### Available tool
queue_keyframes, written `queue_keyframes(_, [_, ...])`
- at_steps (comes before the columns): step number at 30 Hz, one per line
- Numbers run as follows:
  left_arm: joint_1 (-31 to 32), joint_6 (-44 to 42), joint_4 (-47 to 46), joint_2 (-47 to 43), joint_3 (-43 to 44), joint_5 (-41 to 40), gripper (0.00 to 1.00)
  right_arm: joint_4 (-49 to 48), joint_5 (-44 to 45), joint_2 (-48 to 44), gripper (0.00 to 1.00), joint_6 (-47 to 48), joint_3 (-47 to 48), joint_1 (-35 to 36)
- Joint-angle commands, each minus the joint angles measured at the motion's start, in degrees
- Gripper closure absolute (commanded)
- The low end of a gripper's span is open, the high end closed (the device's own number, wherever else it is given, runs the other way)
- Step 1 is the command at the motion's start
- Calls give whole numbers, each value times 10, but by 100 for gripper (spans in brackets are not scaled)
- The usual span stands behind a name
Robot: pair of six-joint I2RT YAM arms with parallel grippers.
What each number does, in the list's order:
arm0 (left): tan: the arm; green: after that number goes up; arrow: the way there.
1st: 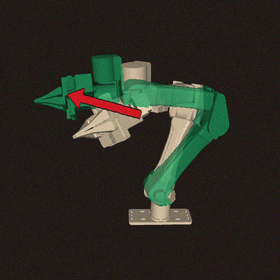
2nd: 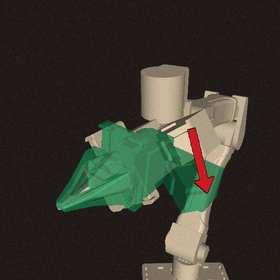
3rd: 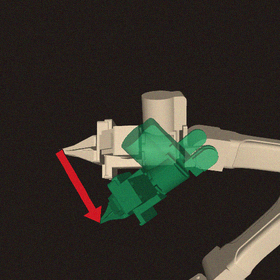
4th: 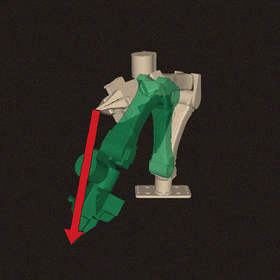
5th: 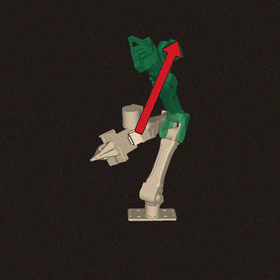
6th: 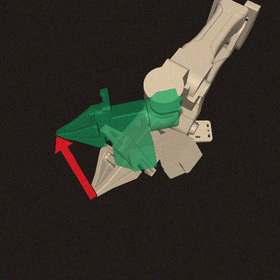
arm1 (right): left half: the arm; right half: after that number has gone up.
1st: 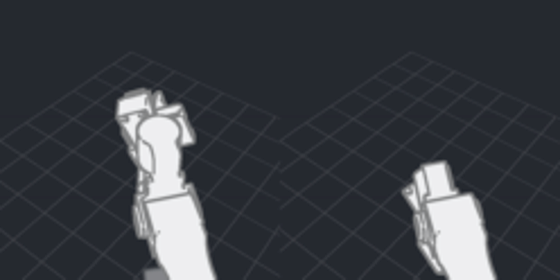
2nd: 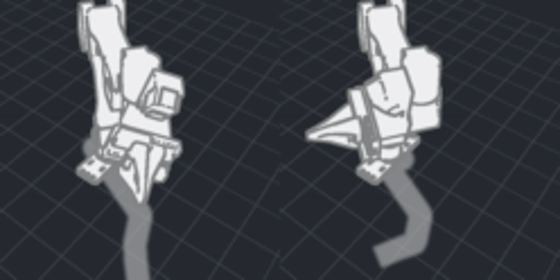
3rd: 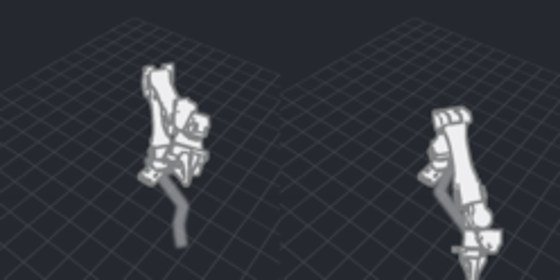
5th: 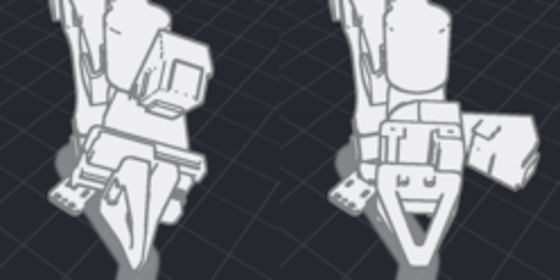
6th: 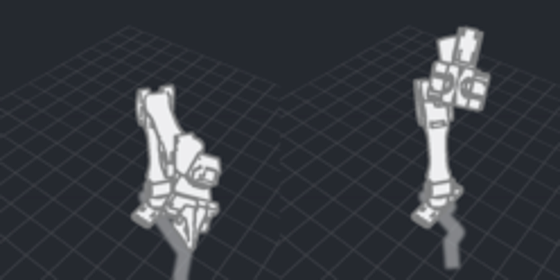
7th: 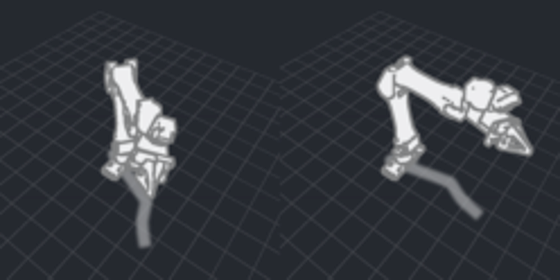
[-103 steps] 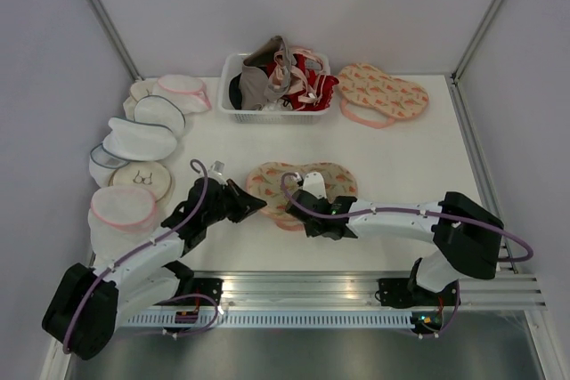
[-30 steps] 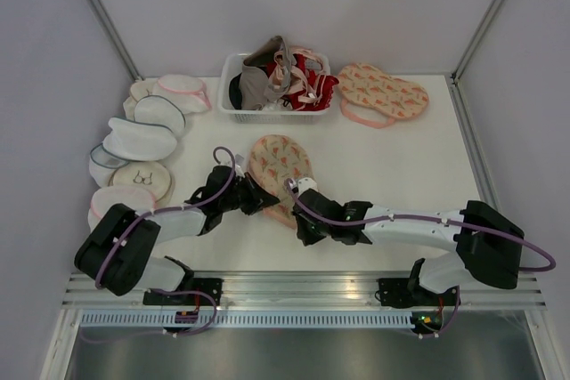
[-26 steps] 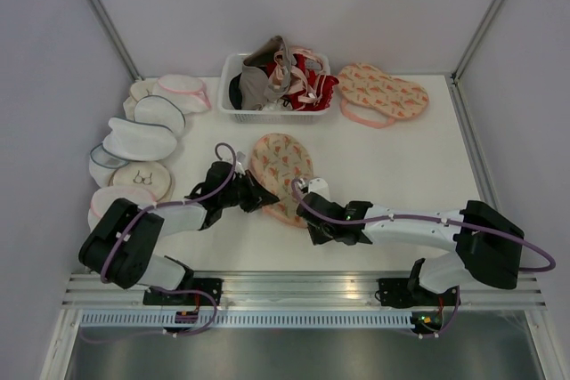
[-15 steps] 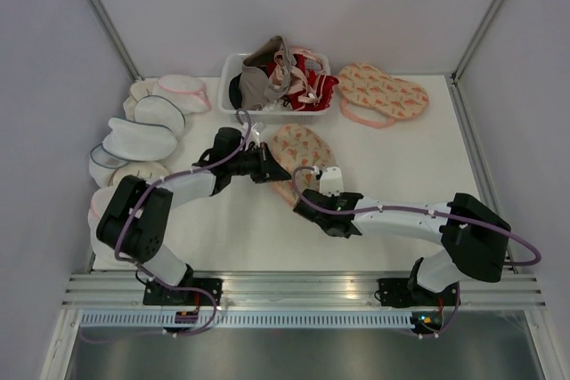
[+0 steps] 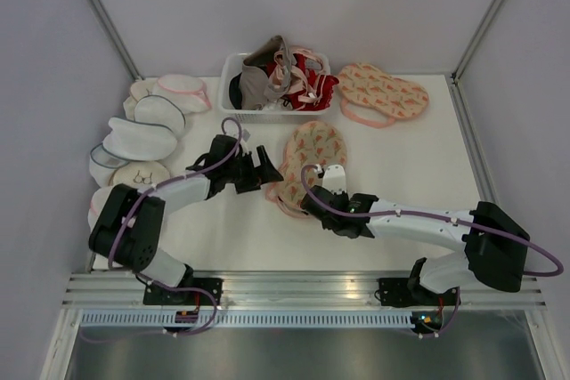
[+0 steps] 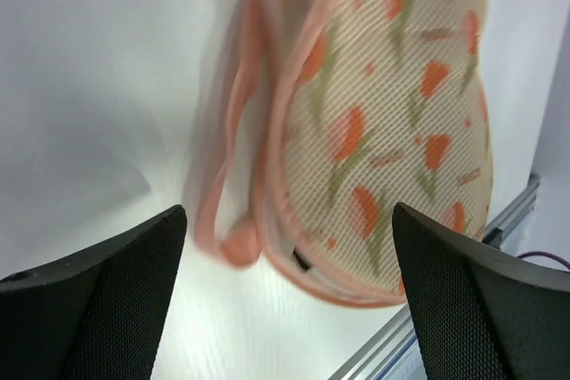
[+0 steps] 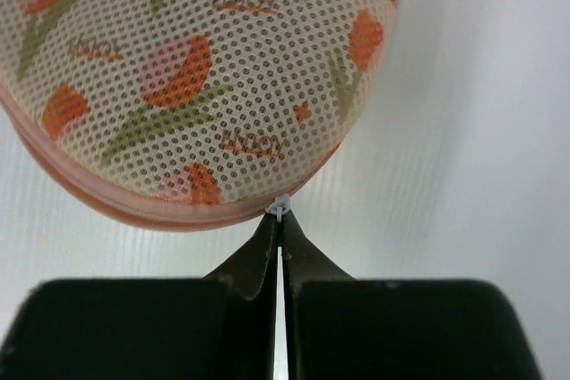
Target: Unzip the laundry bag and remove the bra
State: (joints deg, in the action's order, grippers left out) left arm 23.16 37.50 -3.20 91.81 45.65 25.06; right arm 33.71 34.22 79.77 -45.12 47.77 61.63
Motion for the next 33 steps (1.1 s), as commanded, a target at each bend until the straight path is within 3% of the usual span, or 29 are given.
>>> queue_keyframes(1, [3,60,43,-111,-69,-106,1,-73,-89,-12,99,39,-13,-1])
queue_keyframes(2, [8,67,43,-150,-98,-104,1,-105,-133,-19,100,72,-18,-1])
queue_keyframes(3, [14,74,45,-170,-113,-88,1,-175,-231,-24,100,81,-35,-2])
queue_keyframes(7, [28,144,53,-279,-183,-57,1,-301,-386,-32,100,94,-51,-2])
queue_keyframes(10, [36,214,46,-383,-238,-52,0,-320,-400,-16,100,100,-44,-2])
queue_keyframes(14, [45,267,45,-442,-278,-37,0,-333,-408,6,100,103,-37,-1])
queue_keyframes(23, [74,308,-26,-364,-285,-1,2,-342,-388,28,99,112,-21,6])
queue_keyframes(26, [76,311,-93,-324,-296,2,20,-339,-382,31,100,115,-18,10])
queue_keyframes(27, [76,309,-112,-315,-298,-3,40,-339,-380,31,100,115,-19,11])
queue_keyframes(29, [76,310,-155,-287,-302,-5,63,-321,-375,29,100,116,-19,13])
queue_keyframes(30, [76,310,-163,-280,-302,-6,87,-316,-365,24,100,117,-19,13])
queue_keyframes(31, [76,310,-167,-274,-300,-8,98,-304,-359,21,100,117,-19,13])
queue_keyframes(33, [76,301,-168,-265,-294,-17,98,-286,-332,16,99,118,-17,14])
